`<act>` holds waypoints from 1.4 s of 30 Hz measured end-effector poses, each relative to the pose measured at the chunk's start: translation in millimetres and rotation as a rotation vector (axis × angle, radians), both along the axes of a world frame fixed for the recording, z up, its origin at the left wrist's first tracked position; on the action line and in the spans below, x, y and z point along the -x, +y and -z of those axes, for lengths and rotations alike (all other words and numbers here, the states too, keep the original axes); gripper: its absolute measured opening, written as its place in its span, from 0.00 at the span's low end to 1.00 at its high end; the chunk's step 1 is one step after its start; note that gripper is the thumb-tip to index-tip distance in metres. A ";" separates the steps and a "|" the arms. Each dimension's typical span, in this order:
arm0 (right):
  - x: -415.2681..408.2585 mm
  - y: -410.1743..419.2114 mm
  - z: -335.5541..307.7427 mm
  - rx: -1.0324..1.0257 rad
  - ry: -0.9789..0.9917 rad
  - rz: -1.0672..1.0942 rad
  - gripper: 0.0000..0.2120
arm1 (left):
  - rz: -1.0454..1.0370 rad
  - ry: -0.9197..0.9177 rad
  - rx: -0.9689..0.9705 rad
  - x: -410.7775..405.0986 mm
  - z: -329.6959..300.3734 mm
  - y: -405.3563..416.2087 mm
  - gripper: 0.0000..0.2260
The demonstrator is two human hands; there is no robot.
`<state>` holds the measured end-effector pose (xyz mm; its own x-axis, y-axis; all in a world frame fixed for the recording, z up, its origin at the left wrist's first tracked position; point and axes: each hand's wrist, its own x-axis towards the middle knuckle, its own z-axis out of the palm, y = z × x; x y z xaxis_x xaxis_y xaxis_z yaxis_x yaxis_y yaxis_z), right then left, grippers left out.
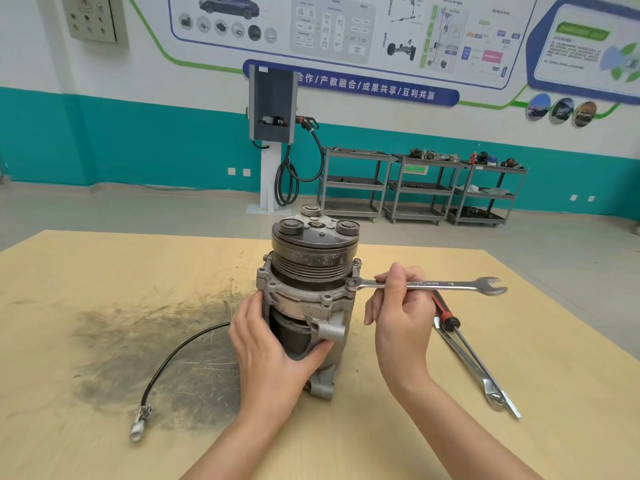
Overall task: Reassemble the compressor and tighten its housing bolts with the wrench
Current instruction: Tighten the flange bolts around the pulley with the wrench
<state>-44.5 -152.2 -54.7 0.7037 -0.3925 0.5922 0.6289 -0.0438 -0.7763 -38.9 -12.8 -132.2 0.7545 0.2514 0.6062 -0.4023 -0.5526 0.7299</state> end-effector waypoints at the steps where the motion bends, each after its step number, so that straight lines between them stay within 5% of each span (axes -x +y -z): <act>1: 1.8 1.3 0.7 0.062 -0.062 0.046 0.14 | 0.000 0.001 -0.002 -0.1 -0.1 0.1 0.52; 6: 3.3 6.9 7.1 0.284 -0.288 0.134 0.10 | 0.007 0.001 -0.001 1.8 -1.1 0.3 0.52; 13: 4.8 3.4 1.3 0.681 -0.462 0.382 0.16 | 0.003 -0.003 -0.001 0.1 0.2 -0.8 0.52; 21: 27.3 10.9 -29.3 1.127 -0.404 0.748 0.26 | -0.003 -0.029 -0.004 -3.2 2.3 -0.3 0.51; 26: 33.7 14.6 -44.2 0.872 -0.204 0.427 0.22 | -0.015 -0.030 -0.011 -2.3 2.1 -0.5 0.51; 32: -3.4 -25.9 -61.8 0.005 0.201 -0.307 0.21 | -0.008 -0.008 -0.021 -2.0 2.7 1.1 0.53; 42: -24.6 -27.4 -31.4 -0.252 0.461 -0.618 0.19 | -0.012 -0.008 -0.020 -1.2 1.4 -0.1 0.53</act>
<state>-20.0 -179.6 -23.3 0.9887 0.0641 0.1352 0.0964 0.4177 -0.9034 -37.7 -12.9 -133.6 0.7465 0.2479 0.6175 -0.4016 -0.5722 0.7151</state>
